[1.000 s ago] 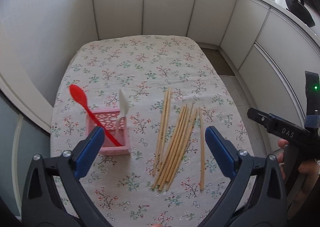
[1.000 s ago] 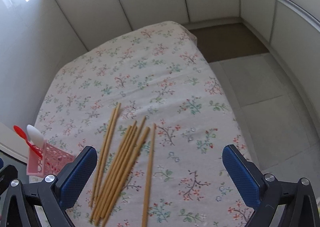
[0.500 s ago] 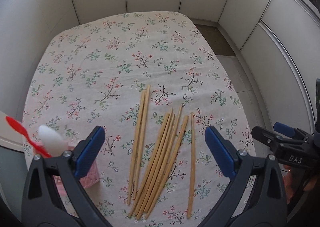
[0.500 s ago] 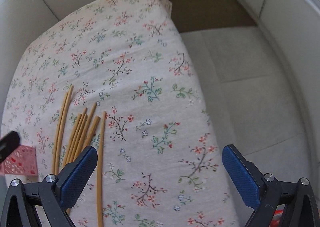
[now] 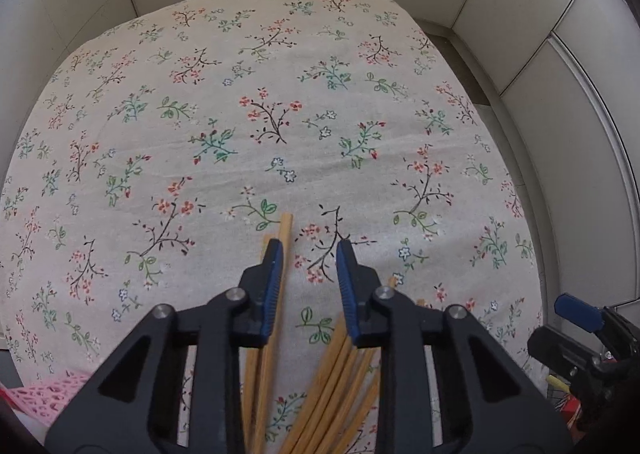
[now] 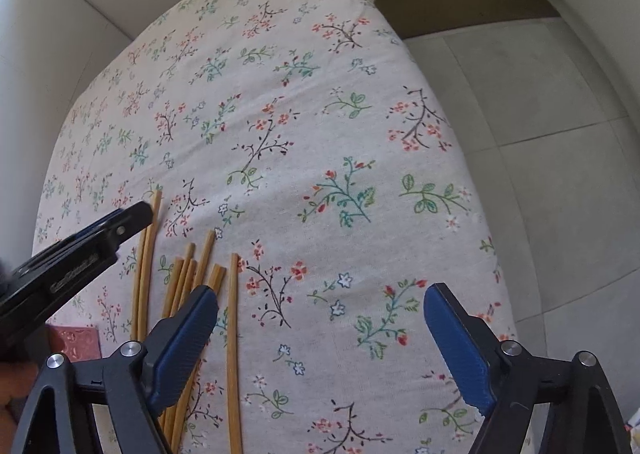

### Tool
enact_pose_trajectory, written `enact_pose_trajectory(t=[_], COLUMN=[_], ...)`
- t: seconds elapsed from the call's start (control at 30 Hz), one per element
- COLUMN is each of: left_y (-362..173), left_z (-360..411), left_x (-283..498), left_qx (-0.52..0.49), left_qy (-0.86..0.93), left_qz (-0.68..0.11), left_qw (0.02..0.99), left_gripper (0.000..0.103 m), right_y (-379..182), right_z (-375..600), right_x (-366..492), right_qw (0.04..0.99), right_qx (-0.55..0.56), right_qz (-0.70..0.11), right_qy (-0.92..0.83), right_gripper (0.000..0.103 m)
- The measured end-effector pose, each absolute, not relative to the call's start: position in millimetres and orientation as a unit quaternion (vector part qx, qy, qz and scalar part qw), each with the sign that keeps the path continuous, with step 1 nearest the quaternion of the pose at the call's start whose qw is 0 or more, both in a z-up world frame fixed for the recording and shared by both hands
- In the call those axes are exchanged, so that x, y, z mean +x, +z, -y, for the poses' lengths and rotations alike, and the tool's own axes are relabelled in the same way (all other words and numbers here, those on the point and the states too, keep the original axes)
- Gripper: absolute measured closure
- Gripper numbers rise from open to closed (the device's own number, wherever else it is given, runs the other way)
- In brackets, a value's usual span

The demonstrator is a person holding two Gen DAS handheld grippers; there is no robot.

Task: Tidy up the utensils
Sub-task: 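Grasp a bundle of wooden chopsticks with the left gripper, then lift the chopsticks with the left gripper while the right gripper grasps one chopstick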

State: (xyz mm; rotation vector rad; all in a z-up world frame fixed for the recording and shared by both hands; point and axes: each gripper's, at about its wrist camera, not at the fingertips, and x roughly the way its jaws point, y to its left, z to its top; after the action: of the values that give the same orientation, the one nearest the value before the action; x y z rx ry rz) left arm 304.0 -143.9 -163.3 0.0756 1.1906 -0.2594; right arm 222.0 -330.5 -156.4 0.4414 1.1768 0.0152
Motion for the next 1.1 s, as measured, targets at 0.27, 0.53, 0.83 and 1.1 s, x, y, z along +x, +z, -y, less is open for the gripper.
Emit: enact_pose_trajectory(t=[0.27,0.53,0.83,1.1], left_y=[-176.4,-188.9,-183.9,-167.1], left_z=[150.7,154.6,149.8,152.6], left_x=[320.4,335.0,336.0,326.2], left_qx=[0.053,0.071,0.066,0.065], left_qy=[-0.105,-0.087,-0.086,-0.1], left_qz=[-0.561,-0.576,-0.565,-0.547], left_qw=[0.82,0.809,0.818,0.829], left_gripper=[0.084,0.091,0.094,0.094], right_y=[-168.7,-179.2,-191.5,-199.6], right_z=[320.1,310.0,298.9,283.3], right_x=[234.0,239.1,246.7,259.5], right_qw=[0.798,0.789,0.774,0.776], right_qx=[0.202,0.193,0.201,0.186], right_qz=[-0.567,-0.583,-0.599,-0.602], right_qy=[0.024,0.033,0.037,0.039], right_gripper=[0.022,0.032,0.032,0.047])
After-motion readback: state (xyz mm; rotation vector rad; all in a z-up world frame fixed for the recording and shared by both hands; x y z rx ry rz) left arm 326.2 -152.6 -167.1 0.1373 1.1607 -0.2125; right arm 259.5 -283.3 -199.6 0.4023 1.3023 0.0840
